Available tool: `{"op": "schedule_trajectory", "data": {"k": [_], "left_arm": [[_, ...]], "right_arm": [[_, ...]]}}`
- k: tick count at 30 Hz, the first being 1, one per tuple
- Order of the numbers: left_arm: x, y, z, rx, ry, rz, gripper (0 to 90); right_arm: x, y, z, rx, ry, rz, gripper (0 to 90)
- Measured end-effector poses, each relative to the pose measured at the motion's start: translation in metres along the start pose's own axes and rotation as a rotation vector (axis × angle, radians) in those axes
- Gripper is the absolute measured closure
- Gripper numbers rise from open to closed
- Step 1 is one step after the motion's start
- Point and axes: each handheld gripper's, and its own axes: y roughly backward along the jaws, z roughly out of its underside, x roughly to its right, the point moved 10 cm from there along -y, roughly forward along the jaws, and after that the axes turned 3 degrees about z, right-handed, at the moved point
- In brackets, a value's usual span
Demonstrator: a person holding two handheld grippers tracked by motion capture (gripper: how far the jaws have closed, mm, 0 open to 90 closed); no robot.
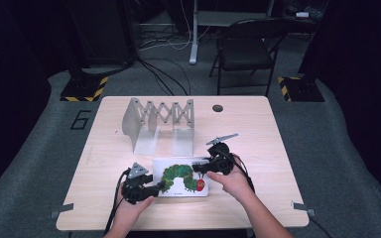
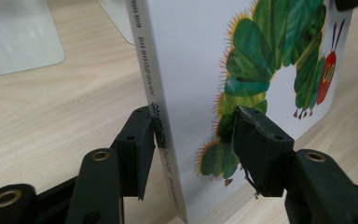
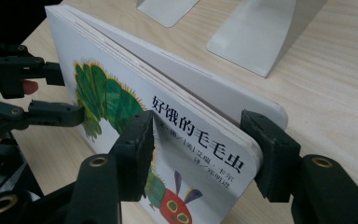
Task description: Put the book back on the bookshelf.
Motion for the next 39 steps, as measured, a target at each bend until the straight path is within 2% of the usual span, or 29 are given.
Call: {"op": "schedule_trajectory", "data": {"k": [1,4,5,9,10,15,16,17,18,19,20,21,22,27,28,32,34,35,39], "left_arm": [[-0.001,0.001,-0.001,0.01,0.0,-0.003,49.8],[-0.002,0.006,-0.005,0.02,-0.007,-0.01,51.7],[-0.002,0.007,-0.006,0.027,-0.012,-0.017,52.5],[-0.004,0.009,-0.003,0.0,-0.06,-0.022,54.9],[-0.004,0.01,-0.001,-0.012,-0.069,-0.024,54.9],[-0.004,0.008,0.013,-0.079,-0.075,-0.009,55.4],[-0.004,0.007,0.016,-0.091,-0.087,-0.008,55.4],[-0.004,0.008,0.016,-0.082,-0.103,-0.015,55.7],[-0.003,0.009,0.017,-0.095,-0.114,-0.006,56.0],[-0.003,0.009,0.017,-0.095,-0.124,-0.002,56.1],[-0.003,0.01,0.018,-0.095,-0.13,0.008,55.9],[-0.003,0.011,0.018,-0.099,-0.136,0.013,55.8],[-0.003,0.011,0.018,-0.093,-0.141,0.018,55.5],[-0.001,0.015,0.016,-0.075,-0.143,0.048,53.1],[-0.001,0.016,0.015,-0.077,-0.152,0.056,50.7],[0.002,0.019,0.012,-0.07,-0.182,0.07,50.2],[0.002,0.021,0.01,-0.064,-0.183,0.079,49.4],[0.002,0.02,0.009,-0.056,-0.178,0.079,48.5],[0.005,0.017,0.007,-0.073,-0.187,0.105,48.1]], "right_arm": [[0.0,0.0,0.0,-0.002,0.014,0.001,45.1],[-0.004,0.0,-0.001,-0.002,0.016,0.007,44.2],[-0.004,0.001,-0.003,0.011,0.029,0.011,43.9],[-0.009,0.003,-0.005,0.015,0.034,-0.006,43.2],[-0.009,0.003,-0.004,0.008,0.051,-0.008,43.5],[-0.022,0.005,0.003,-0.029,0.094,-0.044,43.6],[-0.022,0.005,0.003,-0.029,0.094,-0.044,43.6],[-0.023,0.005,0.003,-0.03,0.108,-0.047,43.3],[-0.024,0.006,0.005,-0.039,0.108,-0.041,43.5],[-0.024,0.006,0.006,-0.04,0.127,-0.044,43.5],[-0.026,0.006,0.007,-0.04,0.118,-0.045,43.4],[-0.025,0.007,0.01,-0.049,0.136,-0.049,43.4],[-0.025,0.007,0.011,-0.038,0.123,-0.058,43.4],[-0.026,0.004,0.017,-0.06,0.131,-0.058,42.0],[-0.028,0.003,0.017,-0.058,0.132,-0.047,41.3],[-0.03,0.004,0.019,-0.065,0.134,-0.047,41.2],[-0.028,0.004,0.021,-0.06,0.147,-0.046,41.3],[-0.029,0.004,0.023,-0.065,0.137,-0.045,41.3],[-0.028,0.004,0.026,-0.069,0.143,-0.037,41.4]]}}
